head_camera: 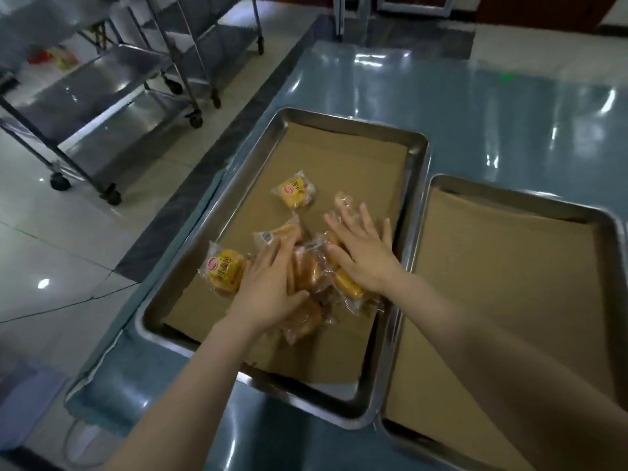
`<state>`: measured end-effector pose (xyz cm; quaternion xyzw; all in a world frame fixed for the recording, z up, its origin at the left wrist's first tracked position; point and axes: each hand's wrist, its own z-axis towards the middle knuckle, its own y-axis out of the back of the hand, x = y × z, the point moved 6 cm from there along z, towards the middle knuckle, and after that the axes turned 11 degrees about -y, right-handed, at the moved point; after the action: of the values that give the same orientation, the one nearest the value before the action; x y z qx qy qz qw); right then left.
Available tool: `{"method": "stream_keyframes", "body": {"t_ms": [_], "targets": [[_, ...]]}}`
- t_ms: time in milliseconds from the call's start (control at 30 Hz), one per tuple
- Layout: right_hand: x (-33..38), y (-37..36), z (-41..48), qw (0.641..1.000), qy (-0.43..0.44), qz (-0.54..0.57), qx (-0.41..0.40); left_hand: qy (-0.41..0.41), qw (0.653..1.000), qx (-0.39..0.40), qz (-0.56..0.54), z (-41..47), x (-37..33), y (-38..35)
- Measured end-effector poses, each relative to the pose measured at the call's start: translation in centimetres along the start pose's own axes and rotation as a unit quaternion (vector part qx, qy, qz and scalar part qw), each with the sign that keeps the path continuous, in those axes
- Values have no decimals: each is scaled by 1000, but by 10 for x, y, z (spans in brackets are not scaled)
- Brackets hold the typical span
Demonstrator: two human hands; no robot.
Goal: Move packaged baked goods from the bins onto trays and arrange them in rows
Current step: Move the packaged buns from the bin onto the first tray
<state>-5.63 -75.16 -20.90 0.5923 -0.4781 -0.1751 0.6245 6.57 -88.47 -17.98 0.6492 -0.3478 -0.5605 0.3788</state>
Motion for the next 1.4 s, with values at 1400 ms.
{"method": "stream_keyframes", "body": {"t_ms": [1400], "targets": [[-233, 177, -496, 944, -238, 22, -229, -401, 915, 15, 53, -139, -441, -124]]}}
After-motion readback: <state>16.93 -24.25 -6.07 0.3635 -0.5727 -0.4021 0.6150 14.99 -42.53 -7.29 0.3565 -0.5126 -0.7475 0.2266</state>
